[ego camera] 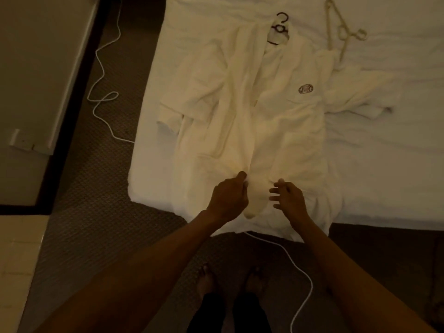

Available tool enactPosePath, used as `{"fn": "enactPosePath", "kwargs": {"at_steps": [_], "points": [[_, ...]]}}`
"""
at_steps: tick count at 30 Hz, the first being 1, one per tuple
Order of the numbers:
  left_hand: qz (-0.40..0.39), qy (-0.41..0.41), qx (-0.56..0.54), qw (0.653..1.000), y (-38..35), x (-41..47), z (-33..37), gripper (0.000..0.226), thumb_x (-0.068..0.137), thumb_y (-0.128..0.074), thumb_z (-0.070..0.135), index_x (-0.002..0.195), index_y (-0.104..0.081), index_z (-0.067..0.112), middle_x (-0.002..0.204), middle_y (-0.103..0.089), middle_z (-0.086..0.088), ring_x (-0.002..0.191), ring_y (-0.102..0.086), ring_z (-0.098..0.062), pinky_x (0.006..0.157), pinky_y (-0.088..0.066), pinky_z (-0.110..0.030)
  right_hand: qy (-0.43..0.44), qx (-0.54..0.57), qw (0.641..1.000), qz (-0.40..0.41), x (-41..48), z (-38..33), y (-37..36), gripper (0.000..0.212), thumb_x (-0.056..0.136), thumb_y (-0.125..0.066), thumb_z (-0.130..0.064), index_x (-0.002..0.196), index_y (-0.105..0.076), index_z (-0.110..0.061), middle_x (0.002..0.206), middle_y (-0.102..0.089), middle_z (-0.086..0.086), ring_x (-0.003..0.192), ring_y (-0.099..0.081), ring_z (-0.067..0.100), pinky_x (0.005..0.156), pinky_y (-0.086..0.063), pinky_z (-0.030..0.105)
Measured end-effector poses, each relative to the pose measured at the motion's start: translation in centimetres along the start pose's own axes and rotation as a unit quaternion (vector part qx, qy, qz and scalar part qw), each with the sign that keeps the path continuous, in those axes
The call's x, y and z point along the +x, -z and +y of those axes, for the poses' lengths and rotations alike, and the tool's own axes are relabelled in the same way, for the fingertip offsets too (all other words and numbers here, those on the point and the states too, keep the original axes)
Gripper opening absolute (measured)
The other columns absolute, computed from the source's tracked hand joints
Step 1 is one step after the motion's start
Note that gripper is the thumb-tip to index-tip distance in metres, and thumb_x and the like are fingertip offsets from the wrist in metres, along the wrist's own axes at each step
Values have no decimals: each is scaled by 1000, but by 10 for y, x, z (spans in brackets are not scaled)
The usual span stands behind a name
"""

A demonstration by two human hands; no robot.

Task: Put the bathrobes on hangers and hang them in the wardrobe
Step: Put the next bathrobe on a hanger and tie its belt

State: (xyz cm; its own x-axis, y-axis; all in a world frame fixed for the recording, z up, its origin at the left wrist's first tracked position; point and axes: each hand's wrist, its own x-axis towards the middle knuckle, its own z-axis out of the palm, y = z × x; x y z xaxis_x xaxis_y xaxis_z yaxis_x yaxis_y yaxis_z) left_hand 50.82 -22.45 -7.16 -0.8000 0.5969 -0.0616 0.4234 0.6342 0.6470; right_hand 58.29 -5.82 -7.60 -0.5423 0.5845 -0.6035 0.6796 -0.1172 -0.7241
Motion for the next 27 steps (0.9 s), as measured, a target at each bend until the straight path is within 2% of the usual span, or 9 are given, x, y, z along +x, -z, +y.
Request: {"fn": "enactPosePath", "kwargs": {"at_steps": [4,6,9,10,12,15,18,23,27], "points": [[5,-20,44,999,-35,-11,22,31,98,-50,22,124,-59,7,82,-70,-12,68,-67,-33,59,-52,-38,12,-31,998,48,0,15,32,35,103,-41,-36,115,-59,-9,102,-68,7,83,-67,19,78,-56,42],[-76,5,78,994,-47,-11,29,37,100,-45,22,135,-50,9,99,-69,-13,83,-67,-35,69,-53,-41,15,-47,998,49,3,20,43,33,103,-41,-35,116,-58,-10,103,-68,6,83,-67,20,79,-57,43],[-242,35,155,957,-54,-3,33,46,103,-40,31,146,-36,16,125,-60,-12,107,-61,-33,86,-49,-41,30,-53,997,51,8,19,53,28,102,-43,-34,114,-58,-13,102,-68,5,82,-67,18,81,-57,42],[-276,43,161,947,-54,2,34,45,103,-40,37,144,-38,19,129,-58,-11,111,-59,-32,90,-48,-42,37,-52,997,50,11,17,55,27,102,-43,-34,113,-58,-14,102,-68,5,82,-67,17,82,-57,42],[-296,68,153,941,-52,20,38,45,98,-44,49,137,-47,25,129,-58,-8,114,-58,-30,94,-46,-42,59,-48,996,48,17,10,59,27,101,-45,-35,113,-58,-15,102,-68,3,82,-67,16,82,-57,41],[-232,100,133,959,-45,63,45,40,91,-50,59,118,-59,31,114,-66,-1,106,-61,-24,85,-46,-37,93,-41,994,37,32,-12,67,24,101,-46,-38,111,-56,-19,101,-67,0,80,-67,12,78,-57,37],[-170,131,107,971,-25,112,53,36,87,-53,60,111,-61,34,107,-69,2,102,-62,-22,77,-44,-34,122,-34,992,28,52,-43,79,22,100,-46,-39,109,-55,-21,101,-66,-1,77,-67,9,73,-57,33],[-70,168,72,981,17,194,63,27,89,-57,48,110,-62,32,102,-69,2,101,-63,-23,87,-50,-39,141,-37,989,20,94,-99,89,23,100,-48,-38,108,-56,-18,101,-67,1,73,-66,10,71,-55,35],[-35,164,63,984,41,260,59,24,91,-55,38,112,-61,29,94,-70,4,97,-63,-22,87,-52,-42,150,-59,987,15,140,-146,80,27,99,-48,-40,110,-56,-17,102,-67,2,79,-67,16,76,-57,41]]}}
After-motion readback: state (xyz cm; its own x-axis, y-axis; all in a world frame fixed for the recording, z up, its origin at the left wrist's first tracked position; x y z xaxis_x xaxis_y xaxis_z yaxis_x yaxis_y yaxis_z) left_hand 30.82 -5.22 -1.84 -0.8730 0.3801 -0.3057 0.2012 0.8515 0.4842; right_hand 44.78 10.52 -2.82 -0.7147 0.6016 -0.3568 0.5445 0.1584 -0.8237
